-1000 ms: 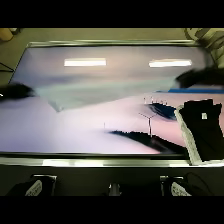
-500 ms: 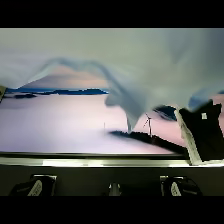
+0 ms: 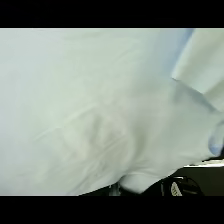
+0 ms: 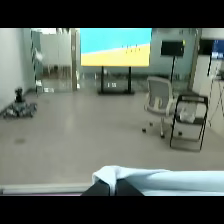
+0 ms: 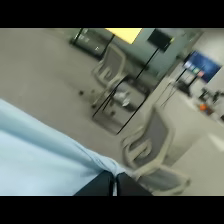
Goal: Fold the shirts.
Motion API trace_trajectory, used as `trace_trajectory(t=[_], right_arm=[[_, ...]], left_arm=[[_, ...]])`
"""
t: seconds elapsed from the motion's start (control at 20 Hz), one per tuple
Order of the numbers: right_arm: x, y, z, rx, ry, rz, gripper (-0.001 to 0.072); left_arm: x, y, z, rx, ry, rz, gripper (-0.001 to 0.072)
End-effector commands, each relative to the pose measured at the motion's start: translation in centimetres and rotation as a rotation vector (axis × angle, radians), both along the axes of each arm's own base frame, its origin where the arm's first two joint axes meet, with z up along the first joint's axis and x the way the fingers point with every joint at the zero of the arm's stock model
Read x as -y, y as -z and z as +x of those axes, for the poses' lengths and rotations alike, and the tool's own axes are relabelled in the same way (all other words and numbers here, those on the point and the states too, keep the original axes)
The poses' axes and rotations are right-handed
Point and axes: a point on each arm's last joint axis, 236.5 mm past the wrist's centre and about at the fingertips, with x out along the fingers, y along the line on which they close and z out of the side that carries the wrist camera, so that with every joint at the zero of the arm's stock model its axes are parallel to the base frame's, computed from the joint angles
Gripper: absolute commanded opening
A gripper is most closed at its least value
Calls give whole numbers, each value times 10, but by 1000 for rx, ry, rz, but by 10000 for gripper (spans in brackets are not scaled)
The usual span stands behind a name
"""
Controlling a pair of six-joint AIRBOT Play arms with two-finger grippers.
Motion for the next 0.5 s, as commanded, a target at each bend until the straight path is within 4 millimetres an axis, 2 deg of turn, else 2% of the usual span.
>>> trace_trajectory(t=[0.0, 0.1, 0.25, 0.35, 0.45], right_arm=[[6, 129, 62, -512, -32, 140, 20], [3, 218, 110, -793, -87, 222, 19], [-7, 347, 165, -1094, -136, 329, 19], [-30, 413, 202, -1167, -165, 329, 19], [-45, 454, 239, -1137, -146, 343, 19]], left_arm=[[-17, 119, 79, -383, 21, -54, 27], [-27, 221, 121, -647, 33, -111, 27], [-37, 364, 154, -951, 55, -147, 27], [-44, 429, 173, -1057, 57, -161, 27], [-51, 472, 194, -1114, 50, -177, 27]])
